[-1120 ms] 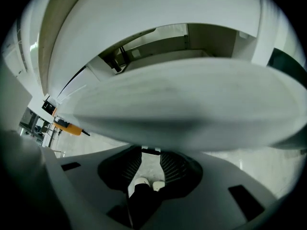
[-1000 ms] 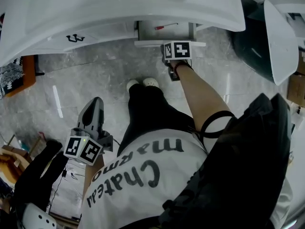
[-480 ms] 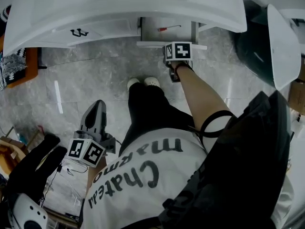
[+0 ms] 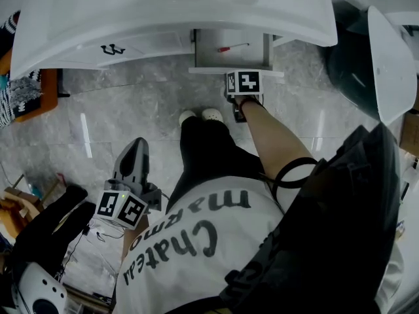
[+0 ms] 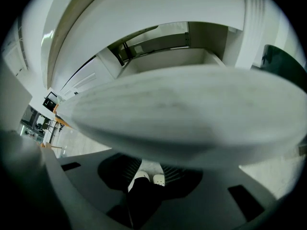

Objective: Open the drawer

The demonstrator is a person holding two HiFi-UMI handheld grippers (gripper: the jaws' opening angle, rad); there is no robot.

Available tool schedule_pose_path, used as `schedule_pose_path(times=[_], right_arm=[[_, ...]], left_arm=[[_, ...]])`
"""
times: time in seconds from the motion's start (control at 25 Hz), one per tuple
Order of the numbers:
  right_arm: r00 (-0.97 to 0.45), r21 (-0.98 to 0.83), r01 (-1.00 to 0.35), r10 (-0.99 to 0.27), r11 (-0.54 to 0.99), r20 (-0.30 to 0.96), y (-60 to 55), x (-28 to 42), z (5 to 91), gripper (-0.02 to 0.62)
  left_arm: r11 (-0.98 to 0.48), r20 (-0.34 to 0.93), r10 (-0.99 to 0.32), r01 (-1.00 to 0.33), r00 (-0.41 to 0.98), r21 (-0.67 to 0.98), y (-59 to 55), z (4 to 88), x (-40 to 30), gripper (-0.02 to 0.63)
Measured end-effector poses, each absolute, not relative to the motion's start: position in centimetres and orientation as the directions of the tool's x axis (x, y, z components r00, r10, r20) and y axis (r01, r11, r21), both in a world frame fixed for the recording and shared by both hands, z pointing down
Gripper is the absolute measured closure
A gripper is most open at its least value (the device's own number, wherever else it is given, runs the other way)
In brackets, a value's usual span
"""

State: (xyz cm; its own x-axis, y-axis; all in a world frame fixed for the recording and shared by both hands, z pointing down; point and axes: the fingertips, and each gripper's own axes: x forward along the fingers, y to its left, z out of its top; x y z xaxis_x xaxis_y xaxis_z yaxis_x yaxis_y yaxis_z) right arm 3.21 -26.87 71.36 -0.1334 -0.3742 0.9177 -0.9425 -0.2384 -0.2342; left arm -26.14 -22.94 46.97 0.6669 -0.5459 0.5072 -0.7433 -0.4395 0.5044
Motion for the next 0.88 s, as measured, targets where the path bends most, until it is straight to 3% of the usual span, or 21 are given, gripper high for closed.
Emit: schedule_pose_path(times=[0.88], right_arm=[[-0.151,-0.236,-0.939,-0.318,-0.25,0.936,-23.8,2.1,71.6,0.468]], left_arm=[[-0.457,0.501,-0.544,-0.738,0.673,0.496,-24.5,45.5,-24.4,0.598]])
